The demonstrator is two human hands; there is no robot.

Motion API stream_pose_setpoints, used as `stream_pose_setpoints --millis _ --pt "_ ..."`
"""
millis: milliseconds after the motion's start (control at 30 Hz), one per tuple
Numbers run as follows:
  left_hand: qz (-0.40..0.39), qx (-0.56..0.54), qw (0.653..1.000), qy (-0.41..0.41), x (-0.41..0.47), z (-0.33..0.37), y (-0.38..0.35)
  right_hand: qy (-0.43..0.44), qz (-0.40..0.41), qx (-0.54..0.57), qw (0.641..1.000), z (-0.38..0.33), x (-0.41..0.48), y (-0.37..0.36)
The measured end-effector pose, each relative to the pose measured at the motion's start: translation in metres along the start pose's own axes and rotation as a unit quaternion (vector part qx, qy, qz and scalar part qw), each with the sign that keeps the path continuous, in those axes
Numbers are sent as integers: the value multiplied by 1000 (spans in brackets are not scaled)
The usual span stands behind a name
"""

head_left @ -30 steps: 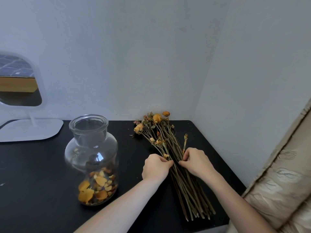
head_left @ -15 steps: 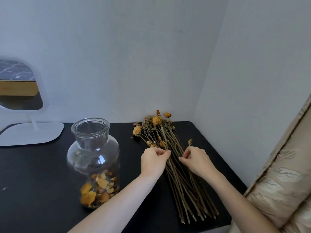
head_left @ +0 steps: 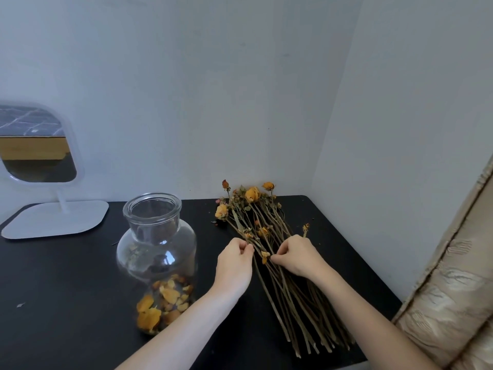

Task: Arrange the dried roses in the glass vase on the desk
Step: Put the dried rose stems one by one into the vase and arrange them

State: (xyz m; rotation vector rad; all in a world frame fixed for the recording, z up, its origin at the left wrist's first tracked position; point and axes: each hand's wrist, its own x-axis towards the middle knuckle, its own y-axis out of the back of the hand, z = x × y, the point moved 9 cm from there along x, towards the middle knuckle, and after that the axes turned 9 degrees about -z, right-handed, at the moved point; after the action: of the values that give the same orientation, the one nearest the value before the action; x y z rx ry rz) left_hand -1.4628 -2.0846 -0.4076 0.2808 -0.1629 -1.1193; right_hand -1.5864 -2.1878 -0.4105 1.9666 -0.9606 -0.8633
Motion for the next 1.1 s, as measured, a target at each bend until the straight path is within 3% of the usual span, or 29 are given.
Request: stream_pose_setpoints --millis 467,767,933,1100 --pt "-7 -16 997 -70 -12 34 0 83 79 98 989 -19 -27 45" --pt "32 -28 978 -204 -50 146 79 228 166 238 930 -96 -55 120" --pt "145 -14 951 -274 -73 194 185 294 156 335 881 -159 -69 147" --pt "244 -51 931 -265 -73 195 260 341 151 389 842 -205 -77 154"
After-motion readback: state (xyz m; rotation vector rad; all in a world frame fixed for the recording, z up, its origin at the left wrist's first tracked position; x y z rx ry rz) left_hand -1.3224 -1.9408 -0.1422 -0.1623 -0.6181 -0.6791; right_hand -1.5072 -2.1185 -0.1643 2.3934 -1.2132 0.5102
